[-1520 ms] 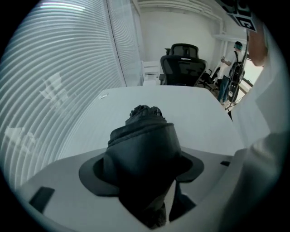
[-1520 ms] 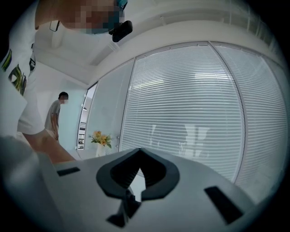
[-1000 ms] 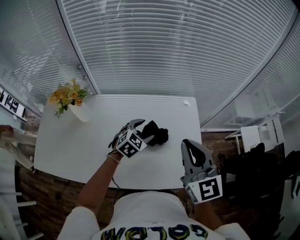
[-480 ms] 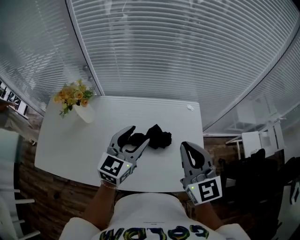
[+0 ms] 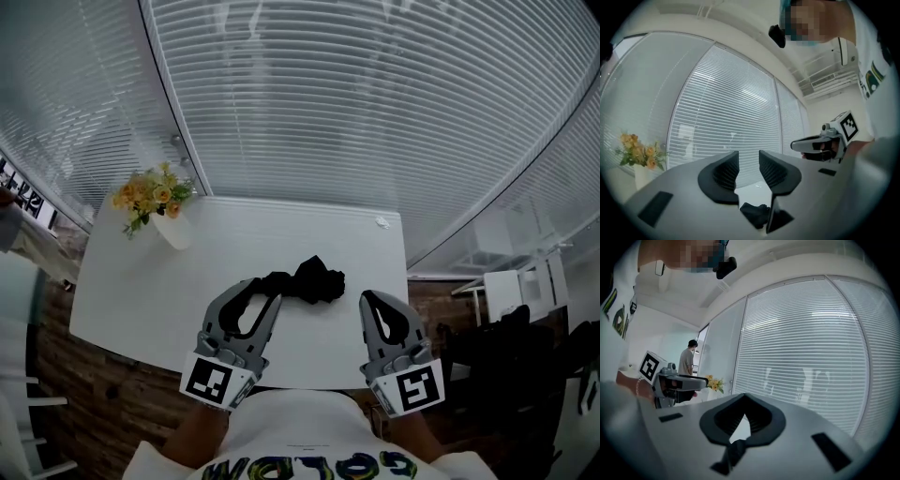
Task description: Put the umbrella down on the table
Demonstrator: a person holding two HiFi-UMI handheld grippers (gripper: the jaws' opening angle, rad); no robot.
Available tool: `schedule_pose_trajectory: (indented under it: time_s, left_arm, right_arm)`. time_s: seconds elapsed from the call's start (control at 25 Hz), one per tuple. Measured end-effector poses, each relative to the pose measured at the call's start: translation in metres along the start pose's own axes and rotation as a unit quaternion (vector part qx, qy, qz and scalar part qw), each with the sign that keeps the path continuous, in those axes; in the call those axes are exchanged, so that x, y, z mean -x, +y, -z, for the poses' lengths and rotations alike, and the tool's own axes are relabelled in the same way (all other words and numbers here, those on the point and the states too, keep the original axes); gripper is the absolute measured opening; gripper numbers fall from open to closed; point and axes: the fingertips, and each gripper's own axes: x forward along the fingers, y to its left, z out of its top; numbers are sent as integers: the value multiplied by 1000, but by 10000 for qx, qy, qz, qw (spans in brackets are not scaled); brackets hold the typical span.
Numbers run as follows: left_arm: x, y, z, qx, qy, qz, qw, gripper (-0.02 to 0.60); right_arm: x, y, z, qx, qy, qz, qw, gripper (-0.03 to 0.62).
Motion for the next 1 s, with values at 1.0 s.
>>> schedule_pose_trajectory:
  time_s: [1.0]
  left_arm:
    - [24, 15, -6, 113, -130, -576, 9982, 14]
  right_arm:
    - [-2, 8, -2, 12, -44, -51, 10000, 8]
